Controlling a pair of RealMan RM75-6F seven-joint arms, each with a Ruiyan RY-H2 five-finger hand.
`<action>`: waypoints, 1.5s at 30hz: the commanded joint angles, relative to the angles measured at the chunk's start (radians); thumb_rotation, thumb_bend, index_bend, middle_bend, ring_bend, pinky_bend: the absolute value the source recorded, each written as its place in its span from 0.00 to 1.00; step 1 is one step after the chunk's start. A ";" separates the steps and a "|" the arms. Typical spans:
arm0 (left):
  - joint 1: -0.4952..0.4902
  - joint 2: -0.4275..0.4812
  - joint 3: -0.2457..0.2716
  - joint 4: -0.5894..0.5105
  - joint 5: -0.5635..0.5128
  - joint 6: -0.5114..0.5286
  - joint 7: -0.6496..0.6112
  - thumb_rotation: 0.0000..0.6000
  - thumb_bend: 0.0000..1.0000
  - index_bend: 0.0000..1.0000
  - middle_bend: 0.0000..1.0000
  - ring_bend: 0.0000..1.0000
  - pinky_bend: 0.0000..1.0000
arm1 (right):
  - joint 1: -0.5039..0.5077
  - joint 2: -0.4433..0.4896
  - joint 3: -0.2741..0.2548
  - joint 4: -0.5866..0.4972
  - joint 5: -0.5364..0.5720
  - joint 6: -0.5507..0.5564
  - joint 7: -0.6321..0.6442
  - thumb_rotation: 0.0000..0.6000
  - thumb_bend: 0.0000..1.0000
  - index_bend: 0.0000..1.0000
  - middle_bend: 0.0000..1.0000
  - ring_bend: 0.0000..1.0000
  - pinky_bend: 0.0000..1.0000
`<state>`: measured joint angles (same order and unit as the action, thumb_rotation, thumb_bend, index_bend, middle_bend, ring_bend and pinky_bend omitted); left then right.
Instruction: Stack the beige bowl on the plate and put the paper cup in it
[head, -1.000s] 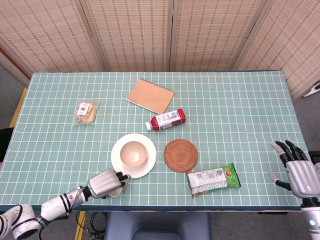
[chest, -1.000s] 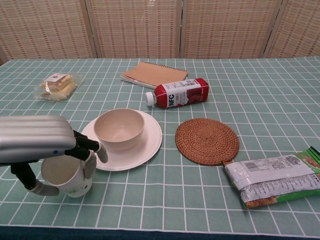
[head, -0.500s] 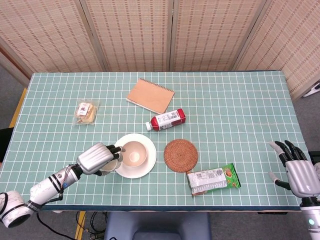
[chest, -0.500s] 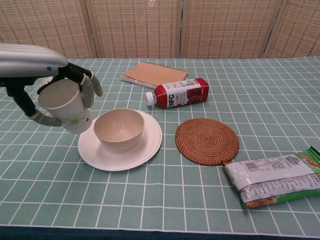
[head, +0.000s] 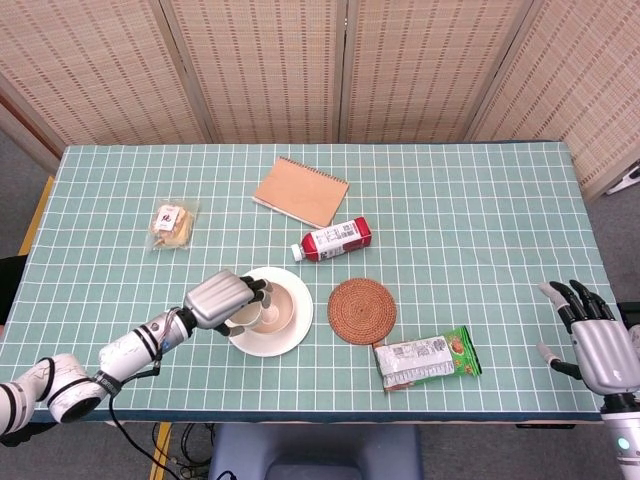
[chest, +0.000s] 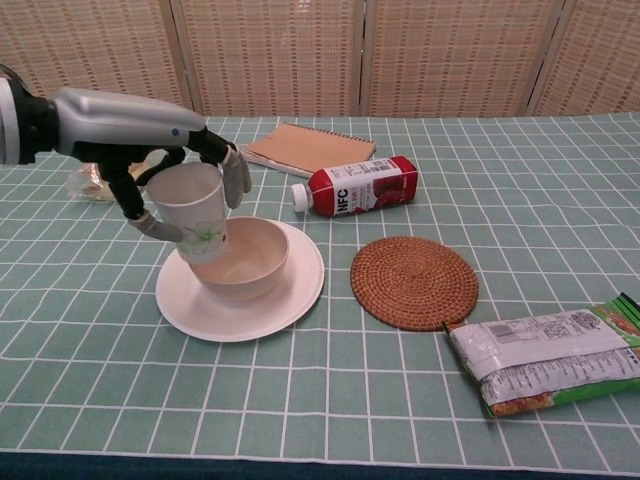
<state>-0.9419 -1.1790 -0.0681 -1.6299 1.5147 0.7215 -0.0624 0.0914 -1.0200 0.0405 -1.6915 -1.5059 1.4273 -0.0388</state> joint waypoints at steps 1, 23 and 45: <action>-0.029 -0.035 -0.022 0.029 -0.039 -0.037 0.023 1.00 0.22 0.35 0.24 0.34 0.69 | -0.001 0.001 0.000 0.000 0.002 0.001 0.001 1.00 0.23 0.12 0.12 0.04 0.12; -0.090 -0.172 -0.030 0.115 -0.280 -0.124 0.208 1.00 0.22 0.25 0.19 0.25 0.67 | -0.014 -0.005 -0.004 0.033 0.008 0.007 0.038 1.00 0.23 0.12 0.13 0.04 0.12; 0.124 0.047 -0.017 -0.083 -0.380 0.208 0.235 1.00 0.22 0.05 0.02 0.04 0.27 | -0.010 -0.011 -0.001 0.047 0.004 0.004 0.052 1.00 0.23 0.12 0.13 0.04 0.12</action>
<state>-0.8742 -1.1600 -0.0914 -1.6908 1.1496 0.8579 0.1608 0.0813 -1.0308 0.0396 -1.6439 -1.5016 1.4317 0.0133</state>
